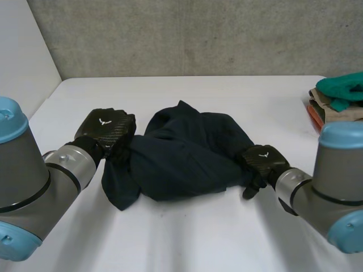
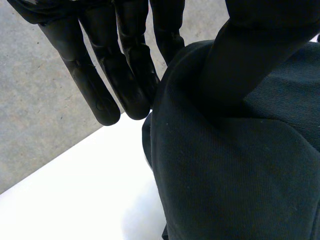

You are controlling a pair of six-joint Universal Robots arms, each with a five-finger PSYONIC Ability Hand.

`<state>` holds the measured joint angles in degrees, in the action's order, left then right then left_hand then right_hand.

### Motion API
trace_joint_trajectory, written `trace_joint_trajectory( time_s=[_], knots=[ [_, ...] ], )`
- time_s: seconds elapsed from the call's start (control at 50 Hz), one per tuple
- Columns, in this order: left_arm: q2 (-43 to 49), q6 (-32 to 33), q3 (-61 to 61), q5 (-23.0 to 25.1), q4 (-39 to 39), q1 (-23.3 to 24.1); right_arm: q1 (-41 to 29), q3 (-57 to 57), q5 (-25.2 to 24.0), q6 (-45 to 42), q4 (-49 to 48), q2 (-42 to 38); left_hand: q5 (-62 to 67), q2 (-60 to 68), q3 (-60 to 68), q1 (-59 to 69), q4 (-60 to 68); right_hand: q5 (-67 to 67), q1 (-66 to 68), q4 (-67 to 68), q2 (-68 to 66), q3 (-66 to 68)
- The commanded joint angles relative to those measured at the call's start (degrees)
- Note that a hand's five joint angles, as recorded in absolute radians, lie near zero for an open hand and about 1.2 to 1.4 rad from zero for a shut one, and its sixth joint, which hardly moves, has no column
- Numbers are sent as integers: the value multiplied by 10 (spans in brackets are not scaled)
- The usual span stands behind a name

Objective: Fold the laundry.

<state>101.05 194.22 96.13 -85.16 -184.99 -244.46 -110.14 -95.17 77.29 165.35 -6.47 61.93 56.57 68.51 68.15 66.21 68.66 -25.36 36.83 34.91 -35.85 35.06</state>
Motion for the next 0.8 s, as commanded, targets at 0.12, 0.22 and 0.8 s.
trace_joint_trajectory(
  time_s=[0.12, 0.22, 0.8],
  knots=[
    [-38, -4, 13, 4, 28, 4, 20, 20, 80, -38, -92, 57, 134, 115, 118, 138, 113, -446, 432, 451, -441, 449],
    [-66, -5, 25, 16, 63, 20, 41, 72, 34, -83, -41, 116, 134, 115, 118, 138, 113, -446, 432, 451, -441, 449],
    [202, -31, -164, -157, -2, 96, -58, 497, 108, -215, -240, -308, -312, -331, -328, -308, -333, 254, -268, -249, 259, -251]
  ],
)
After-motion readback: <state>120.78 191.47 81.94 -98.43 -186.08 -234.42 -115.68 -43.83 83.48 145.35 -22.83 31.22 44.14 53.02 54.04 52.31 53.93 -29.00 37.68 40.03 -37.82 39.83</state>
